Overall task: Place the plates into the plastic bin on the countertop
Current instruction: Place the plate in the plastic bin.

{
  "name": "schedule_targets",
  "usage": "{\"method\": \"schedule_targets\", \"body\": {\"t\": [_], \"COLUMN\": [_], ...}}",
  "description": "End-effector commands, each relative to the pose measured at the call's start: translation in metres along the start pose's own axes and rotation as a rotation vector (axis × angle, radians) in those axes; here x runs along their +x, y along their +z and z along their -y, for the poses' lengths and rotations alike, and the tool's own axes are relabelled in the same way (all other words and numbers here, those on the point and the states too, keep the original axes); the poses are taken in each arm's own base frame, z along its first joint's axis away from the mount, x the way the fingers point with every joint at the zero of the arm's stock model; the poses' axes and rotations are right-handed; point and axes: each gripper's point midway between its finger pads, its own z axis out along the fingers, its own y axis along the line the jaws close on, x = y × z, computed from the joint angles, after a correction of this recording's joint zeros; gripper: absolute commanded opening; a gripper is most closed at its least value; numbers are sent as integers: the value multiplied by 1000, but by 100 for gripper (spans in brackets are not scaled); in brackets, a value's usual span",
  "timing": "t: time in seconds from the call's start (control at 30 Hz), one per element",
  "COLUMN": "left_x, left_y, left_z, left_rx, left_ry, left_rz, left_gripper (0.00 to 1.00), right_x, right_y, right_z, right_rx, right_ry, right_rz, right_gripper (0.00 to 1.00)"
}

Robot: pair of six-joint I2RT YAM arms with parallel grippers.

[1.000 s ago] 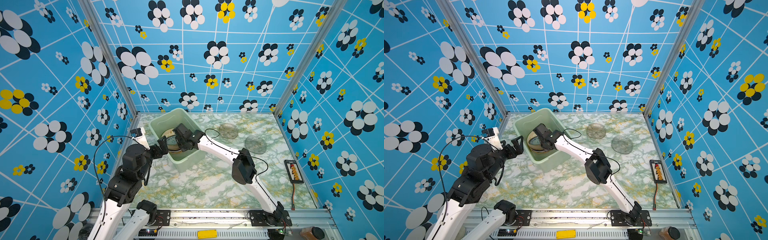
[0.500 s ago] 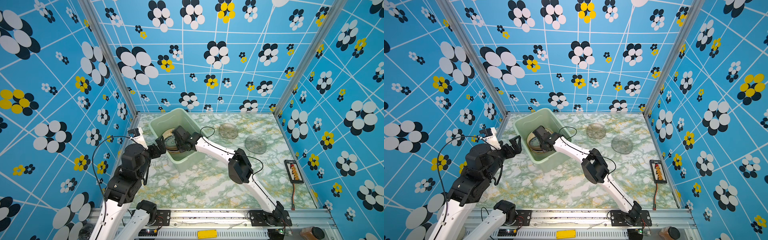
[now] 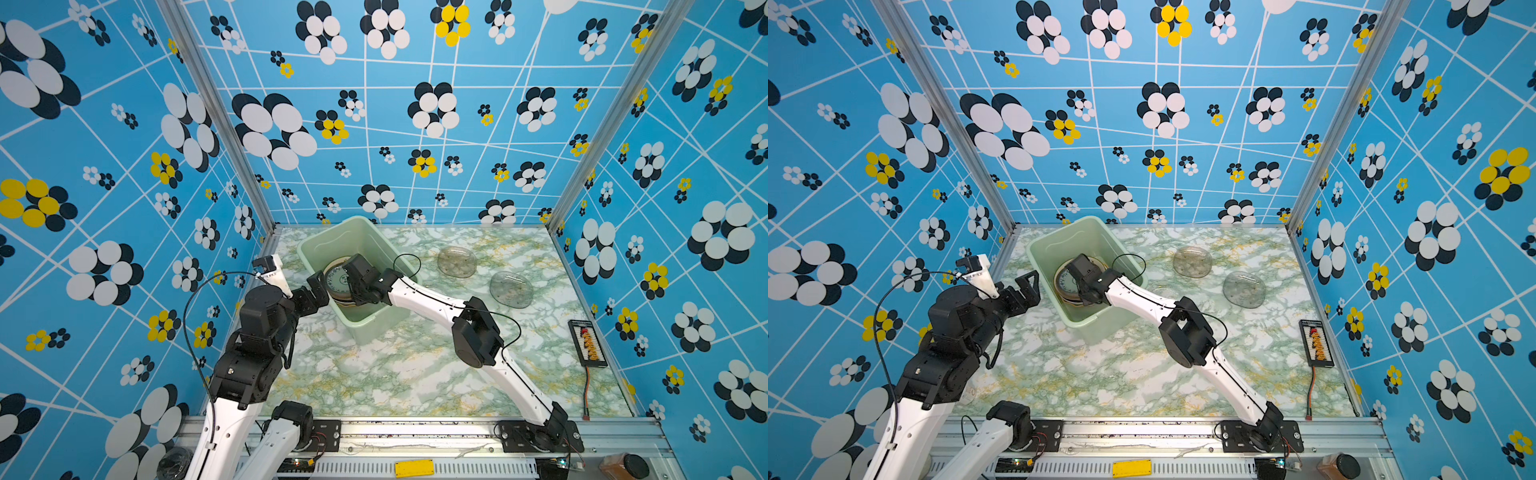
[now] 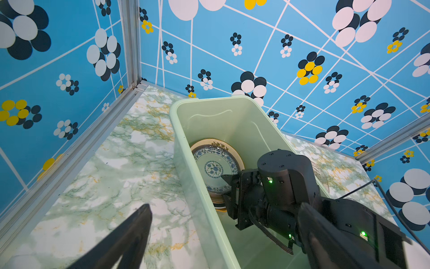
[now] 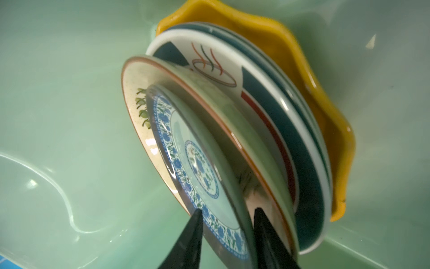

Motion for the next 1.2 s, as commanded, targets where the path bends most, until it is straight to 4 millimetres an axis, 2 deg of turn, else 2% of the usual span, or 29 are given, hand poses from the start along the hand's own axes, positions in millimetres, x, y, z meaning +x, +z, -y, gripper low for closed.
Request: {"method": "schedule_targets", "body": {"t": [0.0, 0.27, 0.47, 0.7, 1.17], "left_x": [5, 3, -1, -3, -7], "left_y": [1, -1, -5, -10, -12], "left_z": [-2, -5, -10, -16, -17], "left_rx": [3, -3, -22, -53, -63], "left_ry": [-12, -26, -30, -29, -14], "left_rz": [-25, -25, -11, 7, 12], "left_gripper": [99, 99, 99, 99, 99], "right_x": [-5, -8, -9, -6, 3], "right_y": [12, 12, 9, 9, 6], "right_z": [9, 11, 14, 11, -14], "right_rx": [5, 13, 37, 38, -22], "right_ry": [26, 45, 92, 145, 250], "right_rz": [18, 22, 23, -8, -97], "right_gripper": [48, 69, 79, 81, 86]}}
